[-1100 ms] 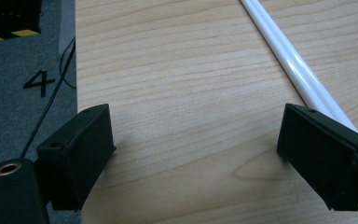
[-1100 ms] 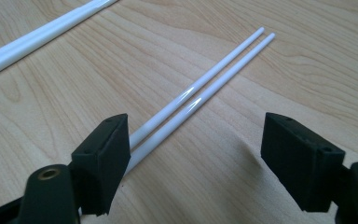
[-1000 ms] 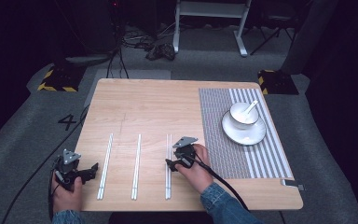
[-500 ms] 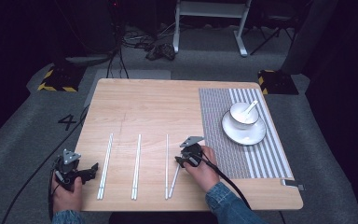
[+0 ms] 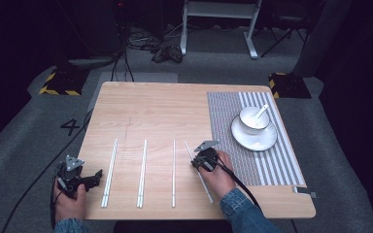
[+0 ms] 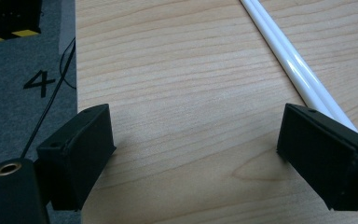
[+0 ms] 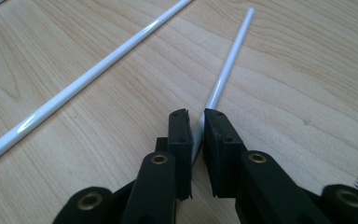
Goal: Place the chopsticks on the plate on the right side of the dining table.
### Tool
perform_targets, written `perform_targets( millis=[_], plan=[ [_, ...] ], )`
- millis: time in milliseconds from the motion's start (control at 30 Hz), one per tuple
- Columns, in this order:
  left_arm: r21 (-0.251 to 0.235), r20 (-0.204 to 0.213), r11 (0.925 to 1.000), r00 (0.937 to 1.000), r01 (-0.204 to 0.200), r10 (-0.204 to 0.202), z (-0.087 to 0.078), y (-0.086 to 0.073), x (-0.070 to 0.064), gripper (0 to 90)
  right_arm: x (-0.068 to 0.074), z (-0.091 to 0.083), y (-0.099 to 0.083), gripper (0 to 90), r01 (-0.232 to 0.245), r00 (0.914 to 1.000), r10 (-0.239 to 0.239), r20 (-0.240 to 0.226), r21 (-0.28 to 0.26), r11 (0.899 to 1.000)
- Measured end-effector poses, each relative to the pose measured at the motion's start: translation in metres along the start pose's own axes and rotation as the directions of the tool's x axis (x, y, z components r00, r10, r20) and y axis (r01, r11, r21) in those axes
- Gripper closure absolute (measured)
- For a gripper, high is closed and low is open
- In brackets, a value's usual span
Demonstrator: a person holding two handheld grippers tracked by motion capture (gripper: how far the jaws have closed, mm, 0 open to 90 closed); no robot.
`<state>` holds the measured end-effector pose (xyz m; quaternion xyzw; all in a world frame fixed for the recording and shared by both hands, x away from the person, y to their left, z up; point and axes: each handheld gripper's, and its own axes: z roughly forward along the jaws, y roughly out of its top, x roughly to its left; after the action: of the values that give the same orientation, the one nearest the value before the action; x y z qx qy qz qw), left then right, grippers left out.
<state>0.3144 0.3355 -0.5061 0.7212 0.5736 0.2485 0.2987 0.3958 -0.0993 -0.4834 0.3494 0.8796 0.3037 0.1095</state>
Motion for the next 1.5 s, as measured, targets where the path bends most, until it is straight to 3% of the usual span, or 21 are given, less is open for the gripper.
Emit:
perform_targets(
  millis=[167,333,433,933,1200,1367,1500],
  plan=[
    [0.0,0.0,1.0,1.0,0.0,0.0,0.0,0.0,0.0,10.6,-0.004,-0.002,-0.001,83.8,-0.006,1.0,0.007,-0.002,0.014,1.0],
    [0.0,0.0,1.0,1.0,-0.001,0.001,0.0,0.0,0.0,10.6,-0.006,-0.007,-0.005,68.5,-0.027,0.9995,0.027,0.015,0.028,0.999],
    [0.0,0.0,1.0,1.0,-0.001,0.001,0.0,0.0,0.0,10.6,-0.006,-0.012,-0.008,66.9,-0.031,0.9994,0.031,0.015,0.035,0.999],
    [0.002,0.005,1.0,1.0,0.004,-0.004,0.0,0.0,0.0,10.6,0.001,-0.034,-0.028,77.4,-0.026,0.9996,0.027,-0.005,0.134,0.991],
    [0.002,0.004,1.0,1.0,0.003,-0.004,0.0,0.0,0.0,10.6,0.004,-0.035,-0.028,79.1,-0.02,0.9997,0.018,0.014,0.154,0.988],
    [0.002,0.004,1.0,1.0,0.004,-0.004,0.0,0.0,0.0,10.6,0.006,-0.033,-0.024,84.6,-0.008,0.9998,0.006,0.017,0.175,0.985],
    [0.002,0.005,1.0,1.0,0.004,-0.004,0.0,0.0,0.0,10.6,0.005,-0.034,-0.025,85.0,-0.044,0.9989,0.04,0.023,0.175,0.984]
  ],
)
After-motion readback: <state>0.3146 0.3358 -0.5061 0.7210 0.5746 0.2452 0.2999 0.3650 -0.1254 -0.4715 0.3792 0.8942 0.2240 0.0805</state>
